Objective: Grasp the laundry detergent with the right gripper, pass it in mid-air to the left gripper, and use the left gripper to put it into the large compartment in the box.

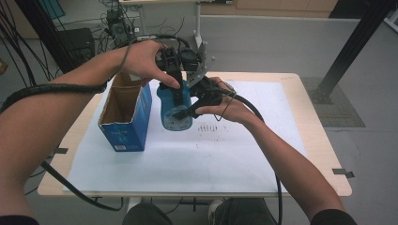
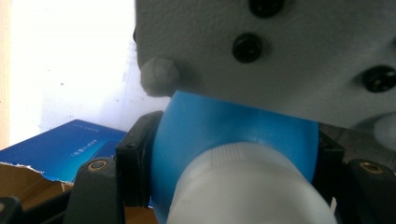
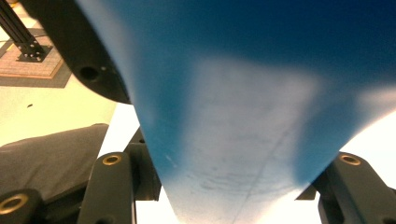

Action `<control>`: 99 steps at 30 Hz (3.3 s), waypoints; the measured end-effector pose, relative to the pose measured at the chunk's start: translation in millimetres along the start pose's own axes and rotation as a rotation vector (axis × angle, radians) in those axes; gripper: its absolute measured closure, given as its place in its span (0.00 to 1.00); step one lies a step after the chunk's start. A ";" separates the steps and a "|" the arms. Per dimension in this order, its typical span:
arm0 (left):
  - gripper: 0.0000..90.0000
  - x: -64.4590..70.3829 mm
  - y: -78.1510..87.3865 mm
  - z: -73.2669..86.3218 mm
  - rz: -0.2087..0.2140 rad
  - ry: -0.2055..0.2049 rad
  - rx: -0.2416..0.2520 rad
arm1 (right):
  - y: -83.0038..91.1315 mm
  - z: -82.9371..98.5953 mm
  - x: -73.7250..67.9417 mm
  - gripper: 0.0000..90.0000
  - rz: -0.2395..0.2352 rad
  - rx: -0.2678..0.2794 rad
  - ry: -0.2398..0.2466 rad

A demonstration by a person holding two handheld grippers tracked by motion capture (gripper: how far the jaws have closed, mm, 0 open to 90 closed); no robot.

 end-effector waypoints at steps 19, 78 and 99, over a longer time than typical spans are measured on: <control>0.39 -0.3 -2.4 1.8 -0.003 0.007 0.000 | -1.7 1.4 1.9 0.46 -0.005 0.004 -0.004; 0.40 0.3 -0.8 7.7 0.009 0.033 0.000 | -3.4 6.2 0.4 0.26 -0.014 0.041 -0.095; 0.40 -18.6 18.8 25.3 0.001 0.242 -0.044 | 45.4 45.0 -22.7 0.00 0.163 -0.021 -0.313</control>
Point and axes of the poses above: each handheld gripper's, and its own axes: y roughly backward along the jaws, z roughly out of its underside, x roughly to its right, the point moved 2 cm from there along -y, roughly forward along the jaws, and after that the axes turned 13 degrees about -z, right-handed, at the moved point
